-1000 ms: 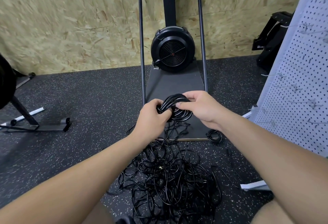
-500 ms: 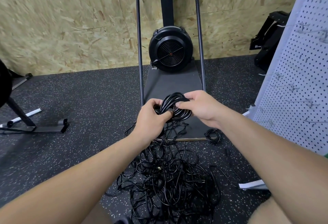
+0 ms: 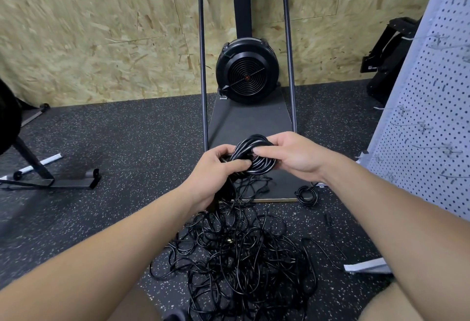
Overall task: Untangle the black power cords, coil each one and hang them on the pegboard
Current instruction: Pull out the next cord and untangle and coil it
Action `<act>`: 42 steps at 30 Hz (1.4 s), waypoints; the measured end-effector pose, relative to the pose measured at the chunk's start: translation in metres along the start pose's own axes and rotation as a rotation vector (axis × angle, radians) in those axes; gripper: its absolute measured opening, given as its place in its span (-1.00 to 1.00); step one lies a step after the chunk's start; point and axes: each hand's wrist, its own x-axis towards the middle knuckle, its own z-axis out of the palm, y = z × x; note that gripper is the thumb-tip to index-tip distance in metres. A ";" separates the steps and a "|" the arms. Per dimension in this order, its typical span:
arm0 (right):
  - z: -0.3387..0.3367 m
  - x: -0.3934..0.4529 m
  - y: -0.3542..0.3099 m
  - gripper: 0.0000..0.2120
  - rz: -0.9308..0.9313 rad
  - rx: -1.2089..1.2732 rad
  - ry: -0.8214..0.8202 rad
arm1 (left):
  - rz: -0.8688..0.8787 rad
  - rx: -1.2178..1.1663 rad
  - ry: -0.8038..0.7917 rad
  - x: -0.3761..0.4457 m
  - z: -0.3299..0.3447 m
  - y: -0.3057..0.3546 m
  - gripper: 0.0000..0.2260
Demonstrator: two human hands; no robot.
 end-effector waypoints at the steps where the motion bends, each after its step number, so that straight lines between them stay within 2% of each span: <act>1: -0.001 0.000 -0.001 -0.75 0.007 -0.007 -0.017 | 0.006 0.009 0.003 0.001 -0.001 -0.001 -0.76; 7: -0.012 0.000 0.001 -0.69 0.073 0.027 -0.120 | 0.011 0.017 -0.003 0.000 0.003 -0.005 -0.74; 14: -0.007 0.008 0.008 -0.75 0.080 0.007 -0.031 | 0.007 0.038 0.143 0.009 0.009 -0.017 -0.75; 19: -0.007 0.013 0.008 -0.64 0.099 0.010 -0.013 | 0.037 0.069 0.203 0.010 0.015 -0.021 -0.80; 22: -0.003 0.015 0.008 -0.77 0.077 -0.024 0.060 | 0.066 0.115 0.257 0.011 0.021 -0.024 -0.82; 25: -0.003 0.016 0.008 -0.73 0.059 -0.028 0.080 | 0.065 0.124 0.282 0.013 0.020 -0.024 -0.81; 30: -0.005 0.013 0.007 -0.79 0.057 -0.041 0.071 | 0.080 0.134 0.260 0.012 0.019 -0.023 -0.81; 34: -0.002 0.015 0.007 -0.72 0.085 -0.038 0.133 | 0.112 0.160 0.249 0.010 0.018 -0.022 -0.83; 39: -0.001 0.008 0.001 -0.77 0.062 -0.070 0.082 | 0.074 0.058 0.125 0.007 0.009 -0.012 -0.80; 42: -0.006 0.001 -0.003 -0.77 0.025 -0.023 0.005 | -0.023 -0.075 -0.022 0.001 0.004 -0.005 -0.79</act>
